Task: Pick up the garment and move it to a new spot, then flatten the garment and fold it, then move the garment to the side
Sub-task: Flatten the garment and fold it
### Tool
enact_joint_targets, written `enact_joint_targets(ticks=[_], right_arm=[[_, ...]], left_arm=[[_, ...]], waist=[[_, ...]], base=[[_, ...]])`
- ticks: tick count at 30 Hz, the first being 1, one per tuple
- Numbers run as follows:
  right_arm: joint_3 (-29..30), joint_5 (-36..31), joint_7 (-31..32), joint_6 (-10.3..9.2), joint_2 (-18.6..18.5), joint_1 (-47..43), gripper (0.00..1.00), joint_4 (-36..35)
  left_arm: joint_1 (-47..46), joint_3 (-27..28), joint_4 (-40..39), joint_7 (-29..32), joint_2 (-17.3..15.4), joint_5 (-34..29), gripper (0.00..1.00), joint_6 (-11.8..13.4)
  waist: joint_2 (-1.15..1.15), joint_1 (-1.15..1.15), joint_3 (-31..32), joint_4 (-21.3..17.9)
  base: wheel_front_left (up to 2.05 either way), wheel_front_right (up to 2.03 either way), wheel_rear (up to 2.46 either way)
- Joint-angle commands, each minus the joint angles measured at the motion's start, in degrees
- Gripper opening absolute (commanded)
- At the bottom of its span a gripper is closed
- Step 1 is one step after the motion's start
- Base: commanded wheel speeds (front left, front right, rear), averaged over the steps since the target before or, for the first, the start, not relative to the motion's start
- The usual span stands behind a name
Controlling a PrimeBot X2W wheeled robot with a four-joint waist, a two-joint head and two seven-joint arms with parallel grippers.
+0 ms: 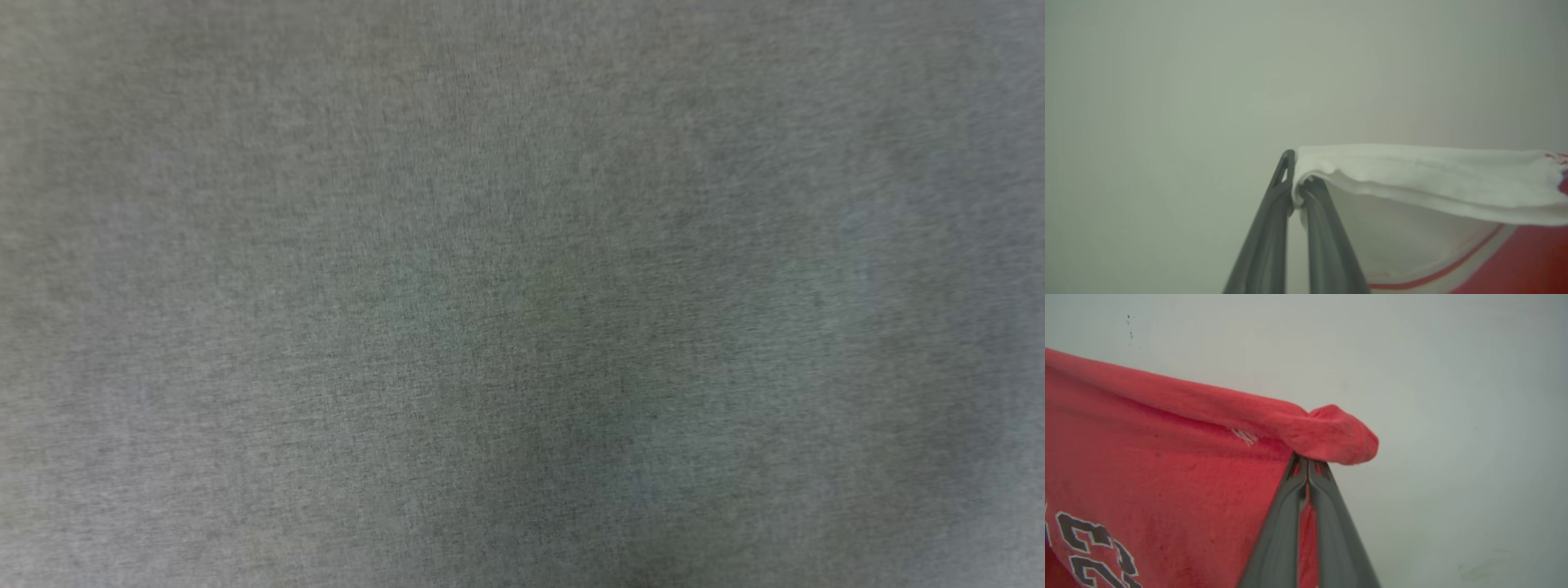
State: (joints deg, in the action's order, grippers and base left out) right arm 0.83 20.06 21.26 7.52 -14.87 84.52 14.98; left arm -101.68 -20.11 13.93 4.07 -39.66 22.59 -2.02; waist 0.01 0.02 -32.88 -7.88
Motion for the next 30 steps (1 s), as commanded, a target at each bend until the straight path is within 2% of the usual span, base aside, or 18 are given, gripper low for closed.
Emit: enact_joint_targets(ticks=[1, 5, 6, 11, 16, 20, 23, 30], right_arm=[[0.6, -1.8, -2.6, -0.07, 0.3, 3.8, 0.00, 4.0], [0.6, -4.9, -7.2, -0.08, 0.1, 9.1, 0.00, 11.1], [1.1, -6.8, -10.1, -0.07, 1.3, 10.9, 0.00, 15.2], [-0.5, -8.1, -14.1, -0.07, 1.7, 8.4, 0.00, 21.1], [-1.3, -7.9, -17.5, -0.06, 2.1, 4.3, 0.00, 24.9], [-3.6, -7.0, -20.0, -0.06, 1.9, -2.4, 0.00, 27.8], [-6.1, -3.4, -20.8, -0.05, 1.5, -7.4, 0.00, 28.4], [-13.1, 4.5, -20.7, -0.05, -3.0, -22.4, 0.00, 26.4]], left_arm=[[-4.2, -0.2, 3.7, -2.4, 1.6, -0.9, 0.00, -0.1], [-9.1, -1.2, 11.1, -6.5, 4.6, -1.9, 0.00, -0.4], [-9.4, -2.2, 15.0, -9.3, 6.3, -2.2, 0.00, -0.9], [-3.8, -4.8, 19.1, -13.3, 7.8, -1.9, 0.00, -2.3], [3.9, -6.2, 20.7, -15.2, 9.2, -0.7, 0.00, -2.6], [14.0, -8.3, 21.1, -16.6, 10.3, 0.5, 0.00, -3.0], [22.1, -9.6, 20.3, -17.5, 10.6, 1.1, 0.00, -2.5], [42.5, -10.1, 14.8, -18.1, 10.4, 5.1, 0.00, 0.1]], waist=[[-0.01, -0.02, -4.4, 1.1], [-0.01, -0.02, -6.8, 2.7], [-0.01, -0.02, -8.3, 3.9], [-0.01, -0.02, -9.4, 5.9], [-0.01, -0.02, -8.9, 7.0], [-0.01, -0.02, -6.8, 8.0], [-0.01, -0.02, -4.5, 8.9], [-0.01, -0.02, 3.1, 10.7]], base=[[0.00, 0.00, 0.00], [0.00, 0.00, 0.00], [0.00, 0.00, 0.00], [0.00, 0.00, 0.00], [0.00, 0.00, 0.00], [0.00, 0.00, 0.00], [0.00, 0.00, 0.00], [0.00, 0.00, 0.00]])
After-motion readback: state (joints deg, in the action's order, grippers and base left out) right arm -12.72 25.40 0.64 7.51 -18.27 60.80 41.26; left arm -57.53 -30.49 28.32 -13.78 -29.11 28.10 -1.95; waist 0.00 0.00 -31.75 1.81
